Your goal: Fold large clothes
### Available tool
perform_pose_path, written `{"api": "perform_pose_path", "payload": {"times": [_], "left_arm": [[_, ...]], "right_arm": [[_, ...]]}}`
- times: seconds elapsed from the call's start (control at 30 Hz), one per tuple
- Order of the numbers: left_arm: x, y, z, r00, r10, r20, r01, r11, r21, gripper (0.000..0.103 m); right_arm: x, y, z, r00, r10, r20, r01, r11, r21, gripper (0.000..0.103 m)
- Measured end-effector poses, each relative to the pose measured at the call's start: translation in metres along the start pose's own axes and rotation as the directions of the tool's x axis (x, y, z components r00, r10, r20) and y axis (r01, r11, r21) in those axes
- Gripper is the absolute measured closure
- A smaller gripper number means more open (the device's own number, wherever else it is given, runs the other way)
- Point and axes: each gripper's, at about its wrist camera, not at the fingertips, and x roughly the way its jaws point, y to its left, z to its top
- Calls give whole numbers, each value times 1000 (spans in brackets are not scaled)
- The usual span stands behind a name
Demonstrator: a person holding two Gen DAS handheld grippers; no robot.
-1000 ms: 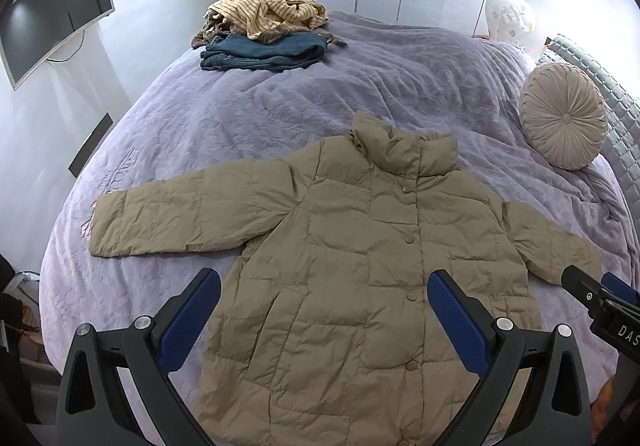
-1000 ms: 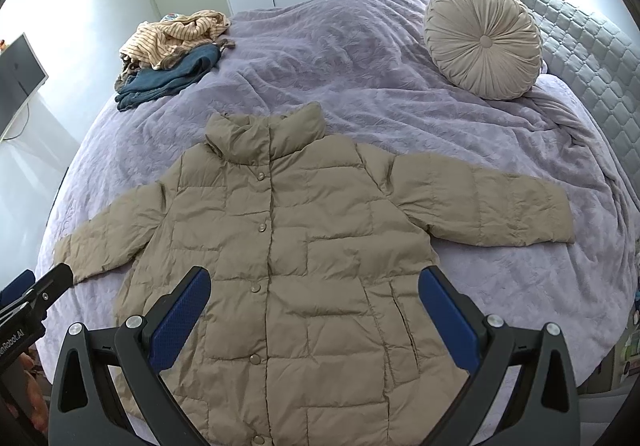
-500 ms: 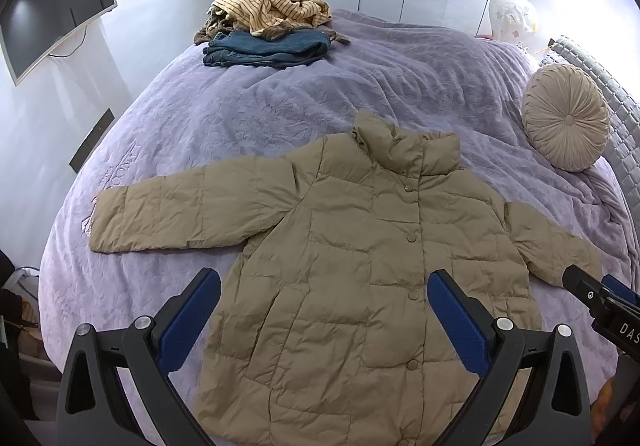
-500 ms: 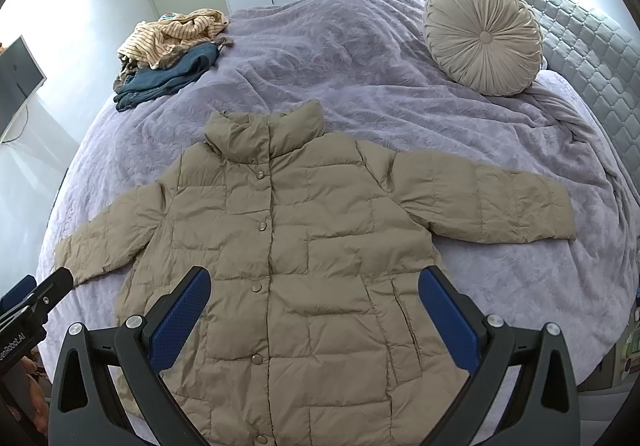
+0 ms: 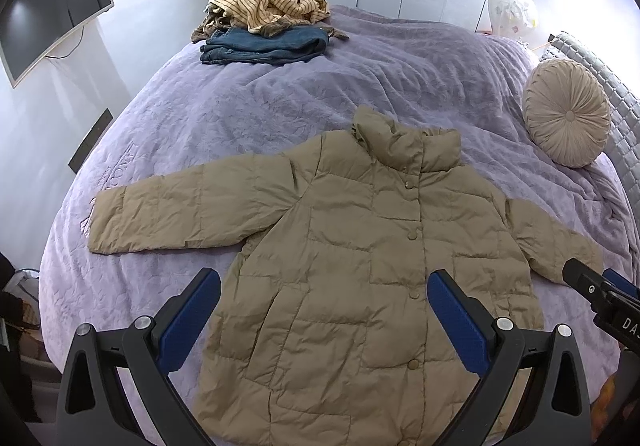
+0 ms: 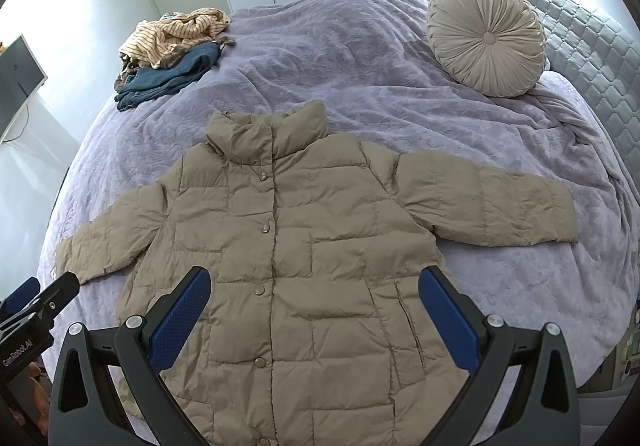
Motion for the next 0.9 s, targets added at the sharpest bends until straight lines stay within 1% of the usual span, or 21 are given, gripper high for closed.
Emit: {"api": "perform_pose_path", "payload": {"times": [0.47, 0.9], "left_arm": [[10, -2, 6, 1000, 4, -21, -4, 1000, -10, 0], [10, -1, 6, 1000, 6, -23, -6, 1000, -8, 0]], "right_arm": [[1, 0, 2, 1000, -1, -1, 1, 1000, 0, 0], [0, 0, 3, 1000, 1, -5, -1, 1000, 1, 0]]}}
